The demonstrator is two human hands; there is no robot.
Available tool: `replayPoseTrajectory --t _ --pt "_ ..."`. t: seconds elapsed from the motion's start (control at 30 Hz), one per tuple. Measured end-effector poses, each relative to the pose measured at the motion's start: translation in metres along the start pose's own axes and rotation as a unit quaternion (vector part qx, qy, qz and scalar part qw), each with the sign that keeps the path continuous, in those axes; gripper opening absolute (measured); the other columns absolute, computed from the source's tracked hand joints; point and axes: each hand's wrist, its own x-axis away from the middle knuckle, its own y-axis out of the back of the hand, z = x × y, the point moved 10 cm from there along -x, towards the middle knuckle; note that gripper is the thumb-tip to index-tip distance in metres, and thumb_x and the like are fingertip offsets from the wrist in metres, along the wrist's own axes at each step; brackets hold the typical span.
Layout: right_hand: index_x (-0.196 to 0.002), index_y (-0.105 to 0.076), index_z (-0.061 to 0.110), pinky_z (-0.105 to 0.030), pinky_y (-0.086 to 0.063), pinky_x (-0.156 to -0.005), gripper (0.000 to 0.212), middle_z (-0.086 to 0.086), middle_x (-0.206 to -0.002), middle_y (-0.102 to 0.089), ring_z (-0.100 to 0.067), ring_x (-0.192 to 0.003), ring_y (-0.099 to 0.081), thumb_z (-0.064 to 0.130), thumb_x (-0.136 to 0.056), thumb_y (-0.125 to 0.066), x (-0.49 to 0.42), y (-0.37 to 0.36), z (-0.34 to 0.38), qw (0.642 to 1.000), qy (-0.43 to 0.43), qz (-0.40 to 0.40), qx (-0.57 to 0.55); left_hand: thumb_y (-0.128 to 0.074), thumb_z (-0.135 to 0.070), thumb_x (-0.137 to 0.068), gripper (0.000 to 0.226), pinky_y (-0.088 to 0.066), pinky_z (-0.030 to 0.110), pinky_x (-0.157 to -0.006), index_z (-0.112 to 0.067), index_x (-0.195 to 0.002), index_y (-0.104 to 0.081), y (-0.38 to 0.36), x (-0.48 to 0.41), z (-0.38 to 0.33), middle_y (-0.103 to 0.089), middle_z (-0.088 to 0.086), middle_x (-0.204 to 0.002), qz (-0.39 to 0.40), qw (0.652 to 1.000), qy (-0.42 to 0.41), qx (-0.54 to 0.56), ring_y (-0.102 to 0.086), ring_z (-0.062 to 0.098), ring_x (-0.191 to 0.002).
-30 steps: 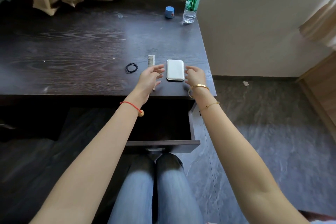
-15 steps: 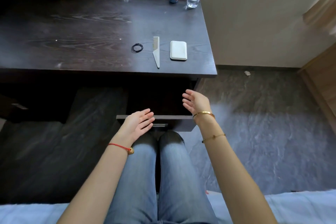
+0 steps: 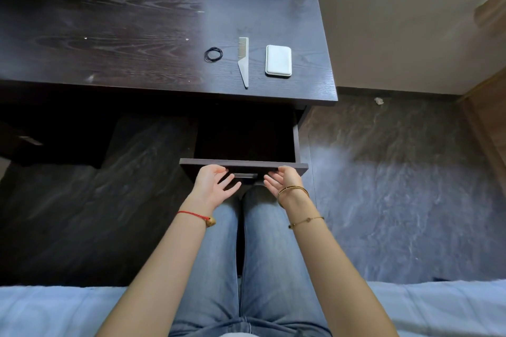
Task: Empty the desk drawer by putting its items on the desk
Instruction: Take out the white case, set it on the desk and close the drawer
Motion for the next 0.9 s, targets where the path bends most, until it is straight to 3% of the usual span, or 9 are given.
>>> replayPoseTrajectory --t 0.1,0.23,0.37,0.6,0.8,0.9 --pt "-0.144 -0.037 0.001 -0.043 -0.046 -0.106 0.045 -0.018 -0.146 -0.048 -0.036 -0.129 -0.053 0.014 -0.102 -0.037 -0.004 -0.006 0.006 1.000 0.004 0.009 -0.007 -0.038 0.003 -0.095 0.043 -0.046 0.055 -0.100 -0.004 -0.137 -0.042 -0.001 -0.010 -0.005 -0.044 0.017 -0.149 0.009 1.000 -0.007 0.007 -0.042 0.037 -0.140" --pt "-0.146 -0.035 0.001 -0.043 -0.044 -0.107 0.046 -0.013 -0.148 -0.047 -0.035 -0.130 -0.052 0.012 -0.102 -0.033 -0.016 -0.019 0.021 0.999 0.006 0.021 -0.025 -0.035 0.002 -0.097 0.058 -0.043 0.054 -0.108 -0.008 -0.154 -0.030 -0.013 -0.027 -0.018 -0.044 0.010 -0.153 0.036 0.999 -0.004 0.012 -0.043 0.034 -0.140" --pt "-0.136 -0.043 0.003 -0.041 -0.048 -0.093 0.036 -0.014 -0.143 -0.052 -0.035 -0.129 -0.052 0.009 -0.101 -0.034 -0.034 -0.037 0.041 0.999 0.004 0.014 -0.046 -0.033 0.000 -0.098 0.053 -0.037 0.051 -0.113 -0.012 -0.150 -0.039 -0.030 -0.047 -0.034 -0.049 0.006 -0.149 0.053 0.998 -0.007 0.030 -0.044 0.032 -0.140" --pt "-0.140 -0.045 0.005 -0.043 -0.046 -0.096 0.043 -0.016 -0.140 -0.055 -0.034 -0.130 -0.052 0.010 -0.100 -0.030 -0.061 -0.066 0.075 0.998 -0.010 -0.014 -0.061 -0.033 -0.002 -0.099 0.048 -0.034 0.050 -0.115 -0.013 -0.145 -0.044 -0.062 -0.078 -0.068 -0.054 0.006 -0.146 0.058 0.998 -0.006 0.038 -0.047 0.032 -0.137" --pt "-0.137 -0.052 0.009 -0.039 -0.049 -0.092 0.040 -0.009 -0.138 -0.059 -0.030 -0.128 -0.057 0.013 -0.098 -0.050 -0.077 -0.089 0.095 0.997 -0.034 -0.022 -0.071 -0.031 0.001 -0.098 0.050 -0.038 0.049 -0.111 -0.014 -0.144 -0.047 -0.082 -0.097 -0.089 -0.054 0.005 -0.147 0.029 0.999 -0.001 0.036 -0.047 0.031 -0.137" --pt "-0.139 -0.051 0.013 -0.038 -0.048 -0.095 0.040 -0.005 -0.143 -0.055 -0.029 -0.130 -0.054 0.015 -0.099 -0.047 -0.082 -0.096 0.099 0.996 -0.032 -0.012 -0.084 -0.030 0.003 -0.099 0.052 -0.040 0.048 -0.105 -0.016 -0.144 -0.049 -0.086 -0.103 -0.094 -0.053 0.005 -0.148 0.025 0.999 0.000 0.030 -0.046 0.031 -0.138"
